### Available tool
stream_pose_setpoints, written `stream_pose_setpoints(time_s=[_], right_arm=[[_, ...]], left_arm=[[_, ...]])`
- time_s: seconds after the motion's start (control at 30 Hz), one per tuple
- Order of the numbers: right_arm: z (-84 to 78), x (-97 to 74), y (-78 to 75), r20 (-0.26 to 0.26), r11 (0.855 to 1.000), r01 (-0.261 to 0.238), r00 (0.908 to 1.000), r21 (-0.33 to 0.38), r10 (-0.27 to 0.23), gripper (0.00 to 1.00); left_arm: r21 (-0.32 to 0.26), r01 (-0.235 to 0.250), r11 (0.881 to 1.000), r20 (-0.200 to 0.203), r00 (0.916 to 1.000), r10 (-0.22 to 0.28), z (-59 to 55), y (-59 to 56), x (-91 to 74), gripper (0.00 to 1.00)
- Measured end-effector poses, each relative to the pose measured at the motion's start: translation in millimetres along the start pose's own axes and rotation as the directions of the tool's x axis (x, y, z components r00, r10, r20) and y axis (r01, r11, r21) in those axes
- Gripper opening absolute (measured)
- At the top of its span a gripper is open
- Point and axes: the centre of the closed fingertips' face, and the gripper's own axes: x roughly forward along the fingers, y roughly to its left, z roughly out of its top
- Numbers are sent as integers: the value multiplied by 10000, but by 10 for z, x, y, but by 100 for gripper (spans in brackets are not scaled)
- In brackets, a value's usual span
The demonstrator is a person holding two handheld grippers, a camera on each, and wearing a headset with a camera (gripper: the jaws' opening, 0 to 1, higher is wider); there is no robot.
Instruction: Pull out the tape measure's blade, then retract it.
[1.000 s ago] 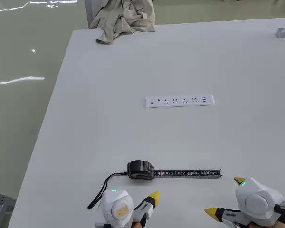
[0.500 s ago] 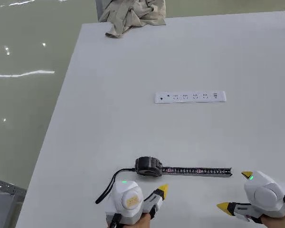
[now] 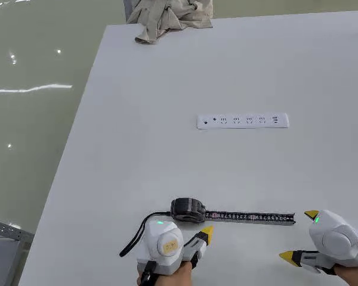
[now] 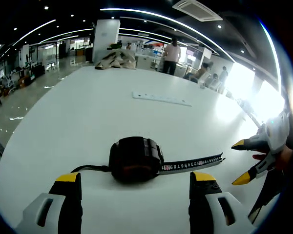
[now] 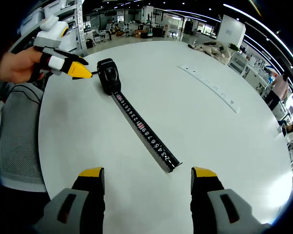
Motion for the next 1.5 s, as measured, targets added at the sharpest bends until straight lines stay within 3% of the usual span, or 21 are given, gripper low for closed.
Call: stream_pose_setpoints(time_s=[0.23,0.8,1.07,1.5], right_arm=[[8,62,-34,-28,9984,-204,9998,-536,203,67],[-20,168,-218,-575,9836,-865,9953,-1584,783,63],[-84,227,-241,-843,9766,-1343,9890,-1680,1215,60],[-137,331,-271,-1311,9516,-2046,9753,-2293,1781,53]], left_arm=[[84,-68,9999,-54,10000,69,12,21,65,89],[0,-11,10000,-58,10000,11,57,-16,230,87],[-31,-33,10000,-58,10000,33,54,-18,275,85],[-58,-112,9999,-20,9999,112,80,-27,423,83]])
